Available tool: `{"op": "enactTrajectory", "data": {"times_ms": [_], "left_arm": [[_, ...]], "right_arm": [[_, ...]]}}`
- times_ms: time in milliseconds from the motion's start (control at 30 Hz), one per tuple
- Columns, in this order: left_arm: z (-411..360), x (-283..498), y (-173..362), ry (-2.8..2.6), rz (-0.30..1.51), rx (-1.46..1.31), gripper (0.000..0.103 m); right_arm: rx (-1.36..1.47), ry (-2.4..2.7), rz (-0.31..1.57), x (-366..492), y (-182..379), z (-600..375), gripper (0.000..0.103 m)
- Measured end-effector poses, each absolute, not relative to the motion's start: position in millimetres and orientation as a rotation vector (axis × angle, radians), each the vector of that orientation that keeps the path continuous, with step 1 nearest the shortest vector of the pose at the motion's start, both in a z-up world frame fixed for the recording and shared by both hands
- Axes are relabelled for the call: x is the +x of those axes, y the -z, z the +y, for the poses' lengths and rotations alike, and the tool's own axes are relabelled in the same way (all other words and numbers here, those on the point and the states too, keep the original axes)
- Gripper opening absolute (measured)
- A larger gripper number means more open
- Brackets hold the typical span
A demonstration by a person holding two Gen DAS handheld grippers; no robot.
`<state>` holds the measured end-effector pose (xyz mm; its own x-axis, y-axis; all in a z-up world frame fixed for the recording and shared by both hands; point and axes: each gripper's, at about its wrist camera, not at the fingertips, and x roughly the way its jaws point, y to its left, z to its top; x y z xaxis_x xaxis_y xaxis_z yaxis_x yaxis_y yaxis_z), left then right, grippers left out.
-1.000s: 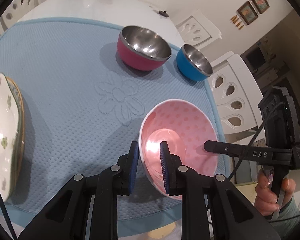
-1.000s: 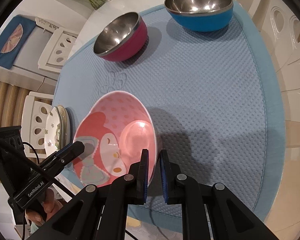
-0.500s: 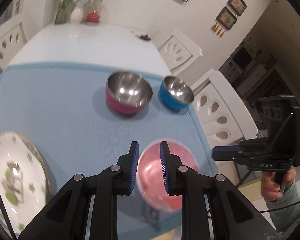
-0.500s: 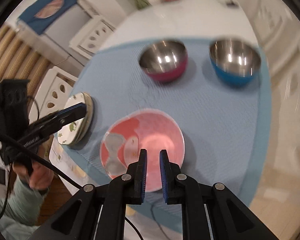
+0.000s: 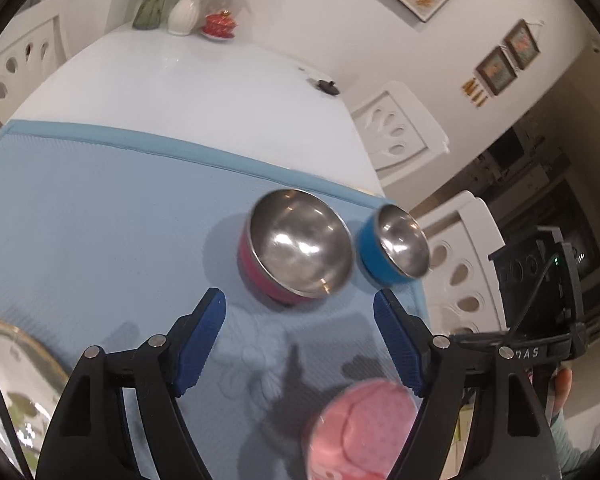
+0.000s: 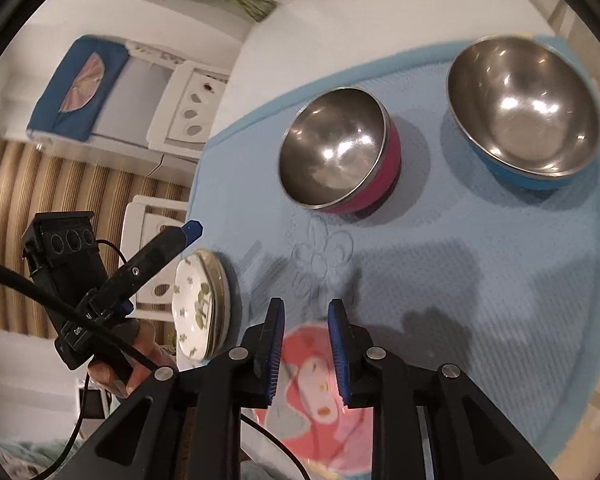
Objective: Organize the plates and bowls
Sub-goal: 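Grasp the rim of the red steel bowl with the right gripper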
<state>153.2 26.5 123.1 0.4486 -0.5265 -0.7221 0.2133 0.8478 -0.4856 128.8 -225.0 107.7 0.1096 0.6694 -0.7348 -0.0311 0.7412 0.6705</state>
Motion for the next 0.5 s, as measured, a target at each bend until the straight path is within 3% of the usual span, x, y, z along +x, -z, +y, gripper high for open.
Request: {"op": "enactTrajectory", "data": {"times_ms": [33,133,400,500], "left_arm": [[26.4,159.9,-118.6,0.47,1.019,-0.359,0.075],[26.2,177.5,-104.4,0.469,1.047,-0.37,0.075],[12.5,218.2,-64.8,0.454,1.111,-0.34,0.075],[3.6,224.9,-54.8,0.445,1.112,-0.303,0.067]], "right_arm": [[0.578,-0.552,1.39,135.1,-103.3,-224.1,0.027],[0.578,-0.528,1.405,151.1,-93.9,-223.0,0.055],[0.587,-0.388,1.382,183.1,-80.6,-232.4,0.056],[0.567,-0.369,1.393,193.1,-70.9,-225.5,0.056]]}}
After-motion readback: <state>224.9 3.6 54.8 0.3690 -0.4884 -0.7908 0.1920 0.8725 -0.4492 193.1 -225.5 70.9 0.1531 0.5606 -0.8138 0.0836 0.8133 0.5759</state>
